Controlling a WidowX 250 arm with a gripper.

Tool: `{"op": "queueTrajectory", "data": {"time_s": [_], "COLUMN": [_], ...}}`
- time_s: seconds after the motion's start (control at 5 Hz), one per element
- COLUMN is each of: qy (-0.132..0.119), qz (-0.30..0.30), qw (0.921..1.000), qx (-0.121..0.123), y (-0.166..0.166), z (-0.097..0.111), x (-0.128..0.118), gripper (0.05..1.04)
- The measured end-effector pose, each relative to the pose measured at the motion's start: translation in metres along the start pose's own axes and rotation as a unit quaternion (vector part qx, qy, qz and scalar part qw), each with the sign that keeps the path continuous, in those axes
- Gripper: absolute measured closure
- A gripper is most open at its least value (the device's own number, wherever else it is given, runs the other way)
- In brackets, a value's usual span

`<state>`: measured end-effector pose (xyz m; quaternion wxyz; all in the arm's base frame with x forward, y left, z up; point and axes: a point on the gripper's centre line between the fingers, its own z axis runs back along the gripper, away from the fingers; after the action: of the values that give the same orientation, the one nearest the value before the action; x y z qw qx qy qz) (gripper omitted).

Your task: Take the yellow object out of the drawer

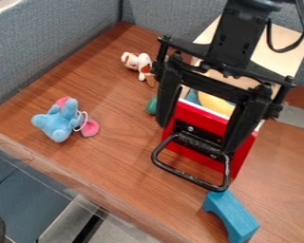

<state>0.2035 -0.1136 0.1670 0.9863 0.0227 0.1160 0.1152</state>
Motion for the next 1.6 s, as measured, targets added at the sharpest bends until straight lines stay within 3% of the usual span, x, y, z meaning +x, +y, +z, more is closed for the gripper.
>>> {"op": "queueTrajectory", "data": {"time_s": [0.2,0.4,0.6,1.0,1.2,1.6], "qy": [0.009,0.002,-0.025,-0.136,-0.139,-0.135], "qz": [0.004,0.059,0.084,0.161,0.180,0.217], "qw": [0.9999,0.9983,0.9961,0.9757,0.9727,0.9658], "qx": [0.007,-0.001,-0.009,-0.061,-0.046,-0.043], "y": [-0.001,0.002,-0.001,-0.013,-0.021,-0.029], "z": [-0.005,-0.008,-0.007,0.000,-0.012,-0.020], "x": [0.001,0.013,0.021,0.047,0.066,0.111], "gripper": [0.084,0.083,0.084,0.084,0.084,0.084]}}
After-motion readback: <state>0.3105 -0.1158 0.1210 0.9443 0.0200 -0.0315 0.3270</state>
